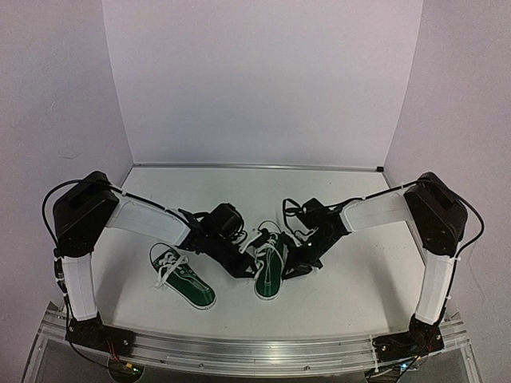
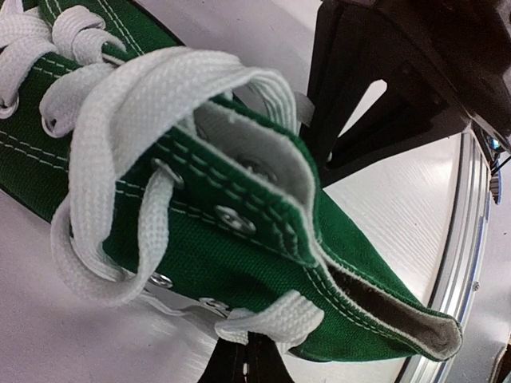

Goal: Tie the shoes

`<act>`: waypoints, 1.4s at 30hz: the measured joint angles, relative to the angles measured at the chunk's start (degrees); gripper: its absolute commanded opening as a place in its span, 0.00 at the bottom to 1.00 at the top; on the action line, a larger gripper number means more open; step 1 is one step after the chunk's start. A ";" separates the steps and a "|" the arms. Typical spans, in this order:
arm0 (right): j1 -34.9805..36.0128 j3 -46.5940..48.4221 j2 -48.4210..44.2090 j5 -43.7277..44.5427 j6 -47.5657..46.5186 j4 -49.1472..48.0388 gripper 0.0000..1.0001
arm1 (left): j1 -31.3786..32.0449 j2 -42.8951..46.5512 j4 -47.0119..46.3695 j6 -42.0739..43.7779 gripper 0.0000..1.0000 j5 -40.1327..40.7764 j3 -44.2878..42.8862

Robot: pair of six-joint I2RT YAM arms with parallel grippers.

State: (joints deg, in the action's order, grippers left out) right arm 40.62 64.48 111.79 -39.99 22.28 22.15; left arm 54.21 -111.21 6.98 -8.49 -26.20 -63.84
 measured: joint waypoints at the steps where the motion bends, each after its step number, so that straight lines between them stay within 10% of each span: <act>1: 0.35 -0.53 -0.45 0.05 0.00 0.04 0.00 | 0.42 0.25 -0.10 0.00 0.00 0.40 0.35; 15: 5.06 -6.83 -8.29 -0.19 0.41 3.03 0.00 | 6.92 6.07 0.58 -3.52 0.00 1.87 7.71; 25: -12.38 -9.33 -31.81 7.83 5.49 7.89 0.00 | -7.53 21.72 6.39 -6.74 0.00 11.21 7.00; 42: -13.38 -22.07 -39.15 22.12 15.18 23.10 0.00 | -16.51 24.79 23.75 -9.15 0.00 23.31 12.89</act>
State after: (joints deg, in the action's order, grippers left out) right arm 27.24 42.41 72.64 -17.87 37.46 45.24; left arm 37.70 -86.41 30.74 -17.64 -2.89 -50.95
